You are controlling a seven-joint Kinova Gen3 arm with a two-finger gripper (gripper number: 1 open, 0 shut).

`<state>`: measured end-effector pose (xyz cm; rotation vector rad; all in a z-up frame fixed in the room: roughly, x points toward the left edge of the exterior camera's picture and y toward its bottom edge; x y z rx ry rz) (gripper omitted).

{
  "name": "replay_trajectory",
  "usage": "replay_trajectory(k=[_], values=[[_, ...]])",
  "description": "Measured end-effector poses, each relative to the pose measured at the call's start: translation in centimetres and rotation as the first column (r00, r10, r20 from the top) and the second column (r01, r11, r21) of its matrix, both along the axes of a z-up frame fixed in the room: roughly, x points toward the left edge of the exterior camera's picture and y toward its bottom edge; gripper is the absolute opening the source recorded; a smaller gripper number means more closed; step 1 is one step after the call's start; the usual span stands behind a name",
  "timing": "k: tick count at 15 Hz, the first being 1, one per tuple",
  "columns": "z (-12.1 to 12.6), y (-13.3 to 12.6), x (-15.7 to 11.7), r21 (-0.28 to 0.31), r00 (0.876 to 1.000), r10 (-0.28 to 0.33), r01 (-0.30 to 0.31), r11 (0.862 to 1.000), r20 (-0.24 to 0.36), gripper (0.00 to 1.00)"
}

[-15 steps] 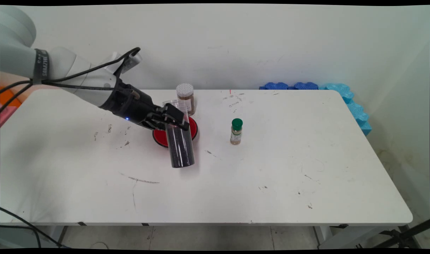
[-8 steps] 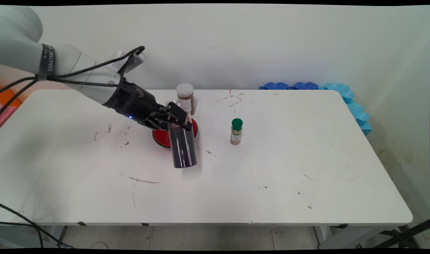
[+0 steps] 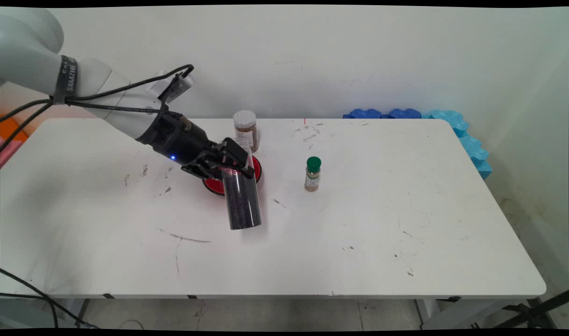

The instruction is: Pour the black seasoning powder in the red bowl

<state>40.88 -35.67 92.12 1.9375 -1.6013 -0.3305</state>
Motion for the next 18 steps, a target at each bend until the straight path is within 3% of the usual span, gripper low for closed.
replay_trajectory(k=[5,13,18], values=[[0.0,-0.4,0.0,0.081,0.995,0.09,-0.087,0.993,-0.038,0.0],[0.0,-1.7,0.1,0.175,0.973,0.215,-0.199,0.964,-0.078,0.0],[0.1,-2.7,0.3,0.243,0.951,0.294,-0.265,0.933,-0.093,0.0]])
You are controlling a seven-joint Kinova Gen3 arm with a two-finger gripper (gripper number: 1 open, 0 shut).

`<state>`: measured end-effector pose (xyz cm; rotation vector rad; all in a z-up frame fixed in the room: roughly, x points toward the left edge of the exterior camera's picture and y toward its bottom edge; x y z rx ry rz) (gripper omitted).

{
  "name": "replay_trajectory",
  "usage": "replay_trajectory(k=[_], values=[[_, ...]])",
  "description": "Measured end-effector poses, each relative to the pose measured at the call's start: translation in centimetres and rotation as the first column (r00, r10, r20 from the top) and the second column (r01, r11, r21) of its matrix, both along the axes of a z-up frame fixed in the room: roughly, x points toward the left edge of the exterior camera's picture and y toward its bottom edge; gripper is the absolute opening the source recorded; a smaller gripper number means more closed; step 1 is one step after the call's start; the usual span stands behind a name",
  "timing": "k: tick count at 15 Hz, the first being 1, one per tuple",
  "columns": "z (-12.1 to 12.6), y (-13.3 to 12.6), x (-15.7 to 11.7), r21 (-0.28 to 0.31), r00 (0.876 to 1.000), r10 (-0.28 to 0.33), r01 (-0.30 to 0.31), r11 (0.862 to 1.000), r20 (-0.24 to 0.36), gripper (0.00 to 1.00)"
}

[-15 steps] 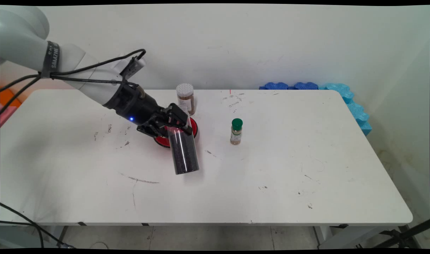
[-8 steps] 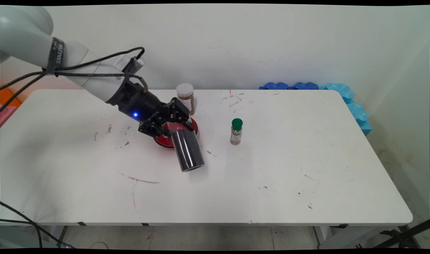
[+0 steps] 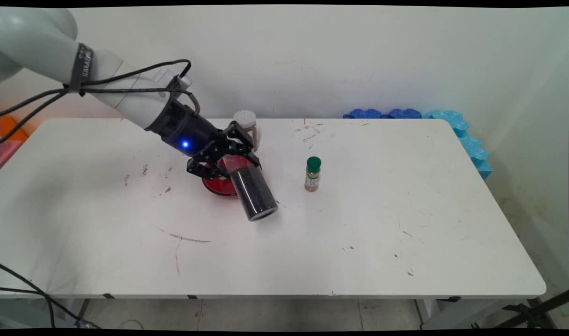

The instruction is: Pour the black seasoning powder in the red bowl

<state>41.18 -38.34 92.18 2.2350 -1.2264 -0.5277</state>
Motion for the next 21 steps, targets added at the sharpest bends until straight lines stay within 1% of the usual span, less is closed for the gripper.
replay_trajectory(k=[4,8,13,21], values=[[-0.1,-0.5,0.0,0.07,0.999,0.051,-0.05,0.996,-0.013,0.0],[0.0,-1.0,-0.2,0.138,0.996,0.09,-0.087,0.987,-0.017,0.0],[0.0,-2.1,-0.4,0.189,0.993,0.116,-0.11,0.976,-0.02,0.0],[0.1,-4.6,-0.1,0.258,0.992,0.128,-0.119,0.959,-0.018,0.0]])
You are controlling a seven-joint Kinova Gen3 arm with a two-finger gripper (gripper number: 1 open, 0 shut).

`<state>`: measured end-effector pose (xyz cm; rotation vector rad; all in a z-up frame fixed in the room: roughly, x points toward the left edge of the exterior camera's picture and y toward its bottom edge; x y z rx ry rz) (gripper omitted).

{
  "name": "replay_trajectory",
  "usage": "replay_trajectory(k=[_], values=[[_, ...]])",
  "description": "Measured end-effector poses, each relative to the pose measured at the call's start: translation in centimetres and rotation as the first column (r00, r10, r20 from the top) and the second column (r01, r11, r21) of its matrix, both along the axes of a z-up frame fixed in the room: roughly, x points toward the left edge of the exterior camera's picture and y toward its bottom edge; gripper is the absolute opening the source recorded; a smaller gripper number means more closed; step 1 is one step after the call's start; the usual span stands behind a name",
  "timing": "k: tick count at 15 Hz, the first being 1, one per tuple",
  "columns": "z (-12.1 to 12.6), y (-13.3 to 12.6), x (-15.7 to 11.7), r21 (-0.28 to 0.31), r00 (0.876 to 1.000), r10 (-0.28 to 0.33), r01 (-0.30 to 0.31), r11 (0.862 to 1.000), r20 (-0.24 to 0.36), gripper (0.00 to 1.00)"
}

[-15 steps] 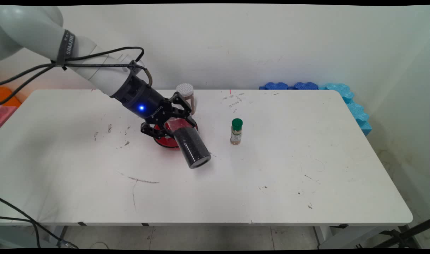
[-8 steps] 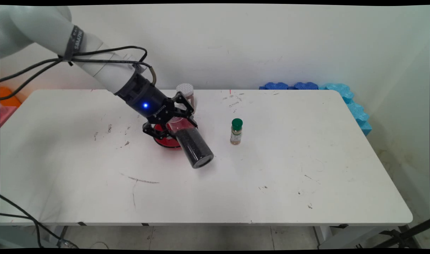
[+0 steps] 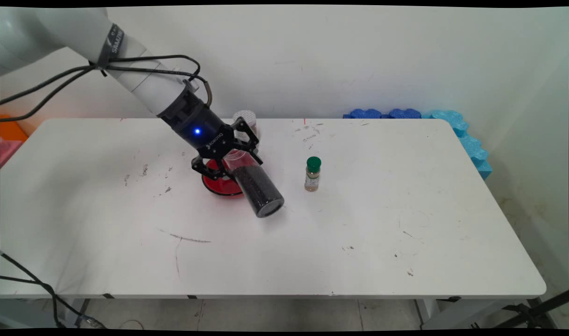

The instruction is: Pour the black seasoning powder in the red bowl

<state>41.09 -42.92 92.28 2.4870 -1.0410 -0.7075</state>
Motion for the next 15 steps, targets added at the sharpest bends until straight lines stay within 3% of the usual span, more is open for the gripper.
replay_trajectory(k=[8,15], values=[[0.2,-1.7,0.6,0.092,1.0,0.024,-0.024,0.995,0.004,0.0],[0.2,-2.5,0.7,0.18,0.999,0.048,-0.049,0.983,0.008,0.0]])
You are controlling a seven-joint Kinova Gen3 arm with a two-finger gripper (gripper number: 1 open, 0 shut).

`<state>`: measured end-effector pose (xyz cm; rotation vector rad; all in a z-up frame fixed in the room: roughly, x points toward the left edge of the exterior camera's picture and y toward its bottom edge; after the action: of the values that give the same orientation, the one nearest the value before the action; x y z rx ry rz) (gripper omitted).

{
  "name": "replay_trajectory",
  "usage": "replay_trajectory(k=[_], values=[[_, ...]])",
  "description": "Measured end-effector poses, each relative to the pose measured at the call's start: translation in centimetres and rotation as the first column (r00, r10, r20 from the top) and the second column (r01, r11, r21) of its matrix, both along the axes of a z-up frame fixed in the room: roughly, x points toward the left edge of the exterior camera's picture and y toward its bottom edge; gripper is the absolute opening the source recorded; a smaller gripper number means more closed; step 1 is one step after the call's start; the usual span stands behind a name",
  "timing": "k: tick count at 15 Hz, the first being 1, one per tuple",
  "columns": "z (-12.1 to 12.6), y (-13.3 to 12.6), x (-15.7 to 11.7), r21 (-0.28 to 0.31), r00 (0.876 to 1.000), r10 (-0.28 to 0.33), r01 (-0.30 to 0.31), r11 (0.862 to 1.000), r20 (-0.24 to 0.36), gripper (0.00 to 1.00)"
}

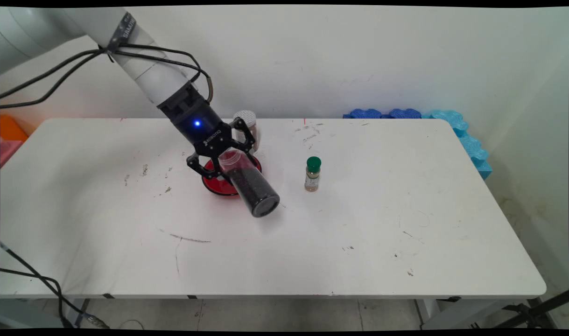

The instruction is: Pour the black seasoning powder in the red bowl

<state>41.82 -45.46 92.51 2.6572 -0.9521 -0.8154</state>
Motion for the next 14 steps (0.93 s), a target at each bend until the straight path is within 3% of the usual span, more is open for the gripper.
replay_trajectory(k=[14], values=[[-0.1,-2.0,-1.1,0.141,0.999,0.042,-0.04,0.989,-0.011,0.0]])
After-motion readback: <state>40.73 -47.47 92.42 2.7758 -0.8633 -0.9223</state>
